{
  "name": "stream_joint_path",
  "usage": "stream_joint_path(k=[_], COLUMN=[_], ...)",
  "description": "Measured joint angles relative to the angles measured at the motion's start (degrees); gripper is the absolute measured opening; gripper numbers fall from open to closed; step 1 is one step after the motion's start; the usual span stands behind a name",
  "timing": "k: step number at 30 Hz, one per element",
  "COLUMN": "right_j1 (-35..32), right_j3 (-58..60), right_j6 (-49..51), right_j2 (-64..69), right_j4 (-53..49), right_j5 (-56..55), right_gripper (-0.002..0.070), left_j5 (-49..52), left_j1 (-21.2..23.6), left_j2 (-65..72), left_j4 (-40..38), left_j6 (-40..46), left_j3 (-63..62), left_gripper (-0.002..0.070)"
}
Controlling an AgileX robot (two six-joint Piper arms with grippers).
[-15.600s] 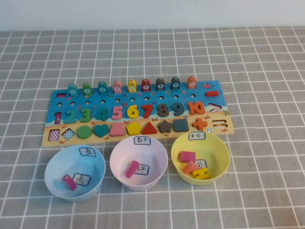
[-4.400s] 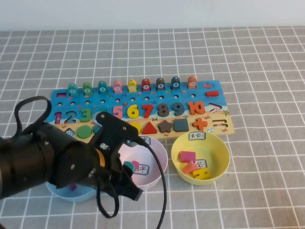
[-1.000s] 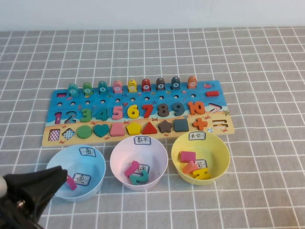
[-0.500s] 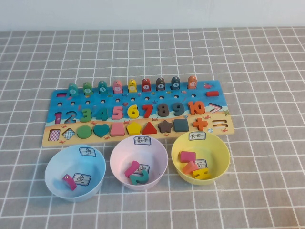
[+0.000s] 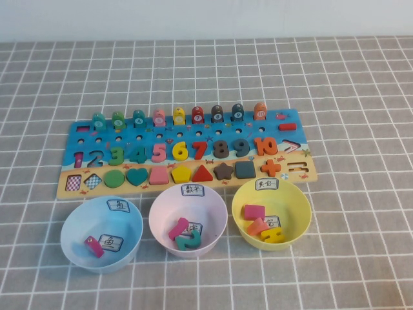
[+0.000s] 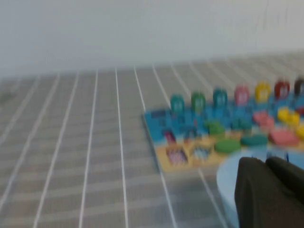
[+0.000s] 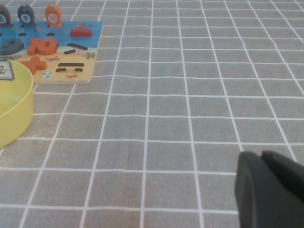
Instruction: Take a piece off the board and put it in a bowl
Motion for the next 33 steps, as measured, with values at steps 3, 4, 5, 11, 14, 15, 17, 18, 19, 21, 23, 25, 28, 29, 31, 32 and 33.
stream_joint_path(k=[3,4,5,11,14,15,17,18,19,21,23,25,28,29,31,32,33], right_j1=[0.0,0.0,0.0,0.0,0.0,0.0,0.0,0.0,0.0,0.0,0.0,0.0,0.0,0.0,0.0,0.0,0.0], right_j3=[0.0,0.0,0.0,0.0,0.0,0.0,0.0,0.0,0.0,0.0,0.0,0.0,0.0,0.0,0.0,0.0,0.0], right_j6=[0.0,0.0,0.0,0.0,0.0,0.0,0.0,0.0,0.0,0.0,0.0,0.0,0.0,0.0,0.0,0.0,0.0], right_j2=[0.0,0.0,0.0,0.0,0.0,0.0,0.0,0.0,0.0,0.0,0.0,0.0,0.0,0.0,0.0,0.0,0.0], right_j4=[0.0,0.0,0.0,0.0,0.0,0.0,0.0,0.0,0.0,0.0,0.0,0.0,0.0,0.0,0.0,0.0,0.0], right_j5=[0.0,0.0,0.0,0.0,0.0,0.0,0.0,0.0,0.0,0.0,0.0,0.0,0.0,0.0,0.0,0.0,0.0], right_gripper=[-0.0018,-0.0018,-0.0018,-0.0018,-0.0018,-0.0018,-0.0018,-0.0018,-0.0018,-0.0018,-0.0018,-0.0018,-0.0018,-0.0018,-0.0018,-0.0018,-0.0018], left_j5=[7.6,10.0,12.0,14.5,14.5,14.5,14.5,14.5,14.5,14.5,14.5,14.5,14.5,14.5,14.5,14.5,14.5], left_j1=[0.0,0.0,0.0,0.0,0.0,0.0,0.0,0.0,0.0,0.0,0.0,0.0,0.0,0.0,0.0,0.0,0.0], left_j2=[0.0,0.0,0.0,0.0,0.0,0.0,0.0,0.0,0.0,0.0,0.0,0.0,0.0,0.0,0.0,0.0,0.0], left_j4=[0.7,0.7,0.9,1.1,1.1,1.1,1.1,1.1,1.1,1.1,1.1,1.1,1.1,1.1,1.1,1.1,1.1], left_j6=[0.1,0.1,0.1,0.1,0.2,0.2,0.2,0.2,0.2,0.2,0.2,0.2,0.2,0.2,0.2,0.2,0.2], left_j3=[0.0,0.0,0.0,0.0,0.0,0.0,0.0,0.0,0.0,0.0,0.0,0.0,0.0,0.0,0.0,0.0,0.0], left_gripper=[-0.0001,-0.0001,-0.0001,-0.0001,-0.0001,-0.0001,-0.0001,-0.0001,-0.0001,-0.0001,-0.0001,-0.0001,-0.0001,-0.0001,-0.0001,-0.0001,-0.0001])
